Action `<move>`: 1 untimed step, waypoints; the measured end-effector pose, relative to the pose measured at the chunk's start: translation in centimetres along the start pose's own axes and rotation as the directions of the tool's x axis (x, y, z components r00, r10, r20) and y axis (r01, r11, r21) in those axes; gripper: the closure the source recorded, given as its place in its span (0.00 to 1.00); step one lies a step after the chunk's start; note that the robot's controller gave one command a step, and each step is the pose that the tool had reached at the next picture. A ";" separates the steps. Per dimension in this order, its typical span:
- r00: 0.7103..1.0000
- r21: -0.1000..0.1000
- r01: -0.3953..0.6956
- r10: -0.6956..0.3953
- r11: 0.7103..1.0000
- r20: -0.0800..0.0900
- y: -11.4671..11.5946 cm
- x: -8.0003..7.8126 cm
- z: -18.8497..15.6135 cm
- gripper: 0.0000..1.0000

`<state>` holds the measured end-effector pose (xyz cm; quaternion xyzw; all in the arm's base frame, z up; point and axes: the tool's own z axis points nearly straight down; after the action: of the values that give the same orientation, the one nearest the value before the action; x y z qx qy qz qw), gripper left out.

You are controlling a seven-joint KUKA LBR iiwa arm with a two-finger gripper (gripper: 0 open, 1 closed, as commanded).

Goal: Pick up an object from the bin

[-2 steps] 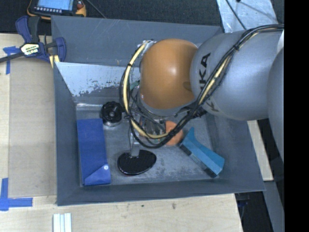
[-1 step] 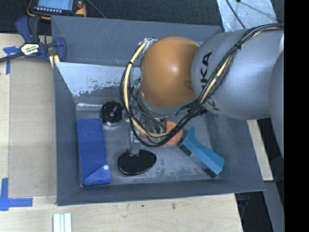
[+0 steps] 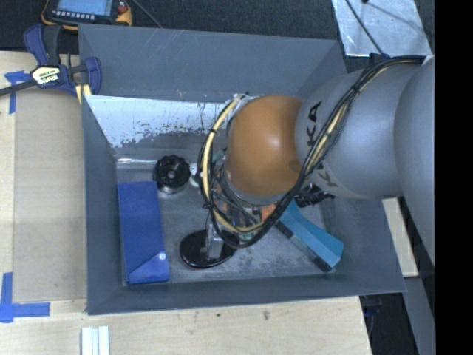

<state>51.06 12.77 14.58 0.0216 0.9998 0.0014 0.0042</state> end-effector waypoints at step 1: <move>0.992 0.003 0.129 -0.129 0.992 -0.004 -5.0 -0.6 5.5 1.00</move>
Offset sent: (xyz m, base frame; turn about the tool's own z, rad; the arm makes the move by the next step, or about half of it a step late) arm 0.0000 0.0000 0.0000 0.0000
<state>51.52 7.74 9.07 -0.0431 0.9991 -0.0002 0.0023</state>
